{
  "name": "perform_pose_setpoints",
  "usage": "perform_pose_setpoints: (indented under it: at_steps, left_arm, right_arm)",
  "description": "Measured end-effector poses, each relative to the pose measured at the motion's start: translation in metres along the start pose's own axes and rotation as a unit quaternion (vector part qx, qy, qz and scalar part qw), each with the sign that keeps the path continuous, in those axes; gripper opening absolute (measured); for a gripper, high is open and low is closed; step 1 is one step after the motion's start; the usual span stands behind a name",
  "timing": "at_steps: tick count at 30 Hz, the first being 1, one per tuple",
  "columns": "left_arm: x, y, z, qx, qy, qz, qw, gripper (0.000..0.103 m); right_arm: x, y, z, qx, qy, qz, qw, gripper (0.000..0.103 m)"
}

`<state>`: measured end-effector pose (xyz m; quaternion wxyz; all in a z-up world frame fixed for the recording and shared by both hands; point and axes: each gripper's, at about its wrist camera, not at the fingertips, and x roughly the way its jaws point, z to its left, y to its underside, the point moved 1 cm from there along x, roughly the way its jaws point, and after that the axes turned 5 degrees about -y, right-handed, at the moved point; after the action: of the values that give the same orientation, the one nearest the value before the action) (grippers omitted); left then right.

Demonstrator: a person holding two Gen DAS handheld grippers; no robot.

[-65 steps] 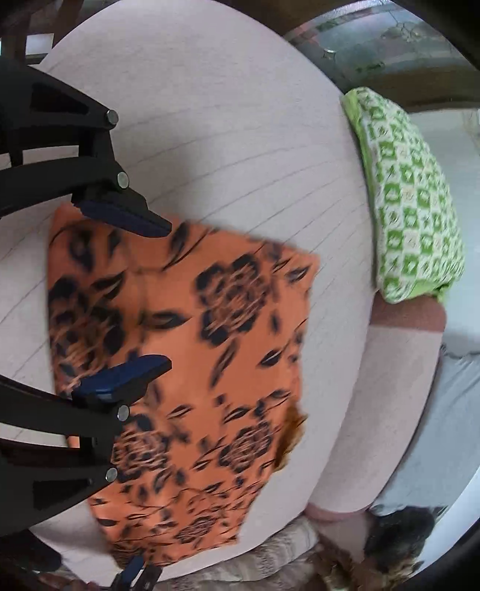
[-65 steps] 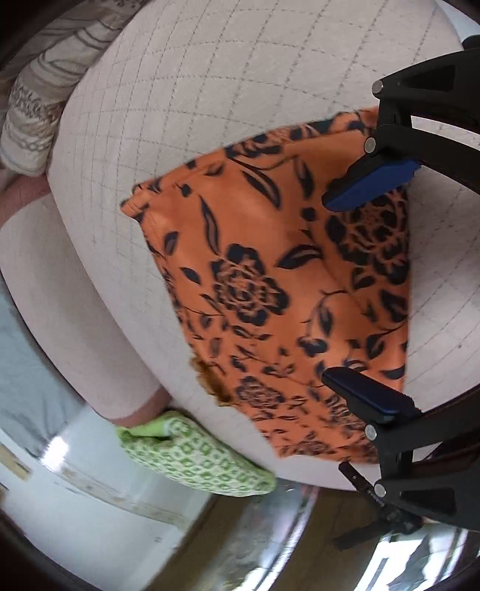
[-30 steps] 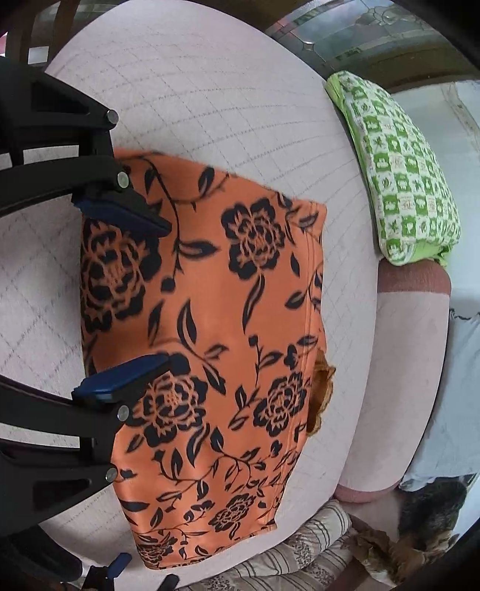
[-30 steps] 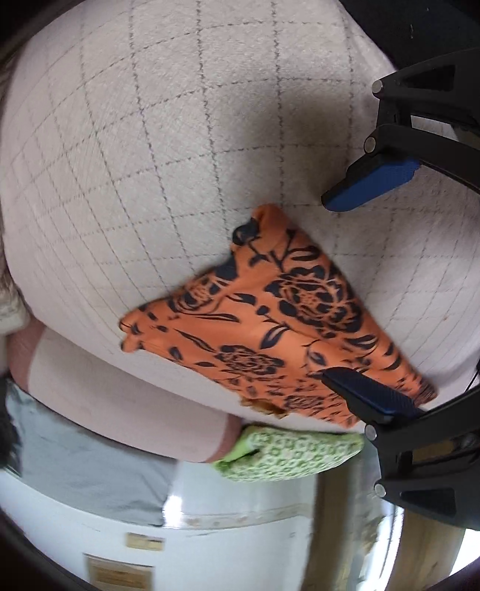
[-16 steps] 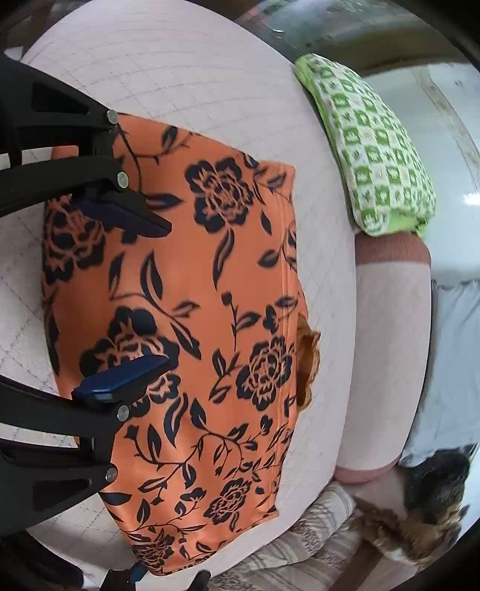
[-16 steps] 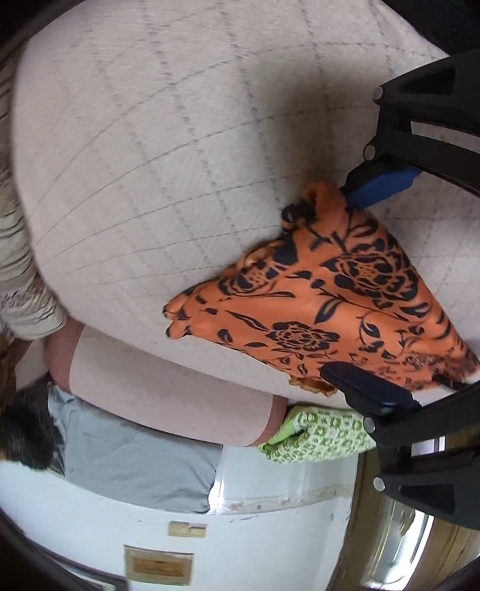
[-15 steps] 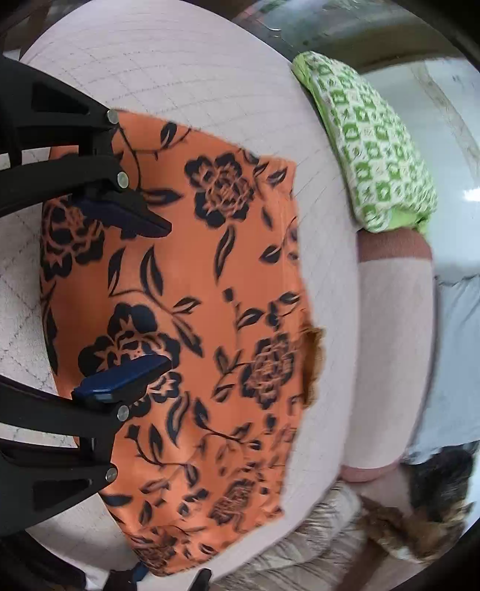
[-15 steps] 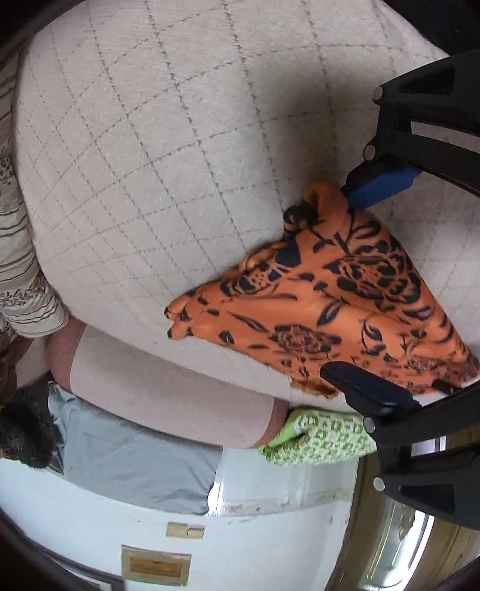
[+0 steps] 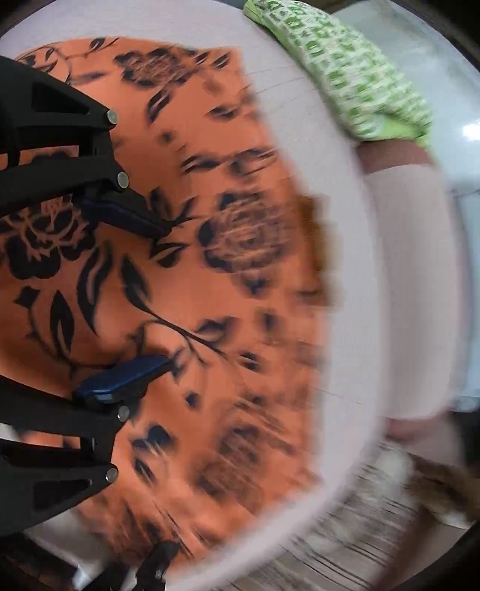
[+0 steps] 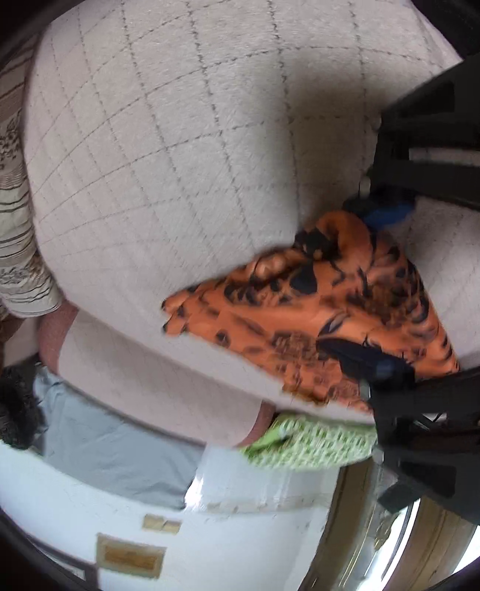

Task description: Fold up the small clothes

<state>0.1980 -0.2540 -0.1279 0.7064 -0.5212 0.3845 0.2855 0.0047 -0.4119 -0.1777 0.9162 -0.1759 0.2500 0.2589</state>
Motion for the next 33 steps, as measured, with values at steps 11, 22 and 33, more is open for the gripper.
perform_pose_setpoints:
  at_steps: [11,22,33]
  left_arm:
    - [-0.006,-0.004,0.001,0.006,0.001,-0.021,0.9998,0.070]
    - [-0.006,0.000,0.003,-0.008,0.012,-0.026,0.9996,0.071]
    - [-0.003,0.000,0.005,-0.011,0.014,-0.032,0.9993,0.075]
  right_arm:
    - [-0.047,-0.022,0.018,-0.076,0.037,-0.013,0.996,0.072]
    - [0.095,-0.118,0.060,-0.164,0.023,0.135,0.977,0.067]
    - [0.083,-0.125,0.045,-0.129,0.046,0.087,0.987,0.024]
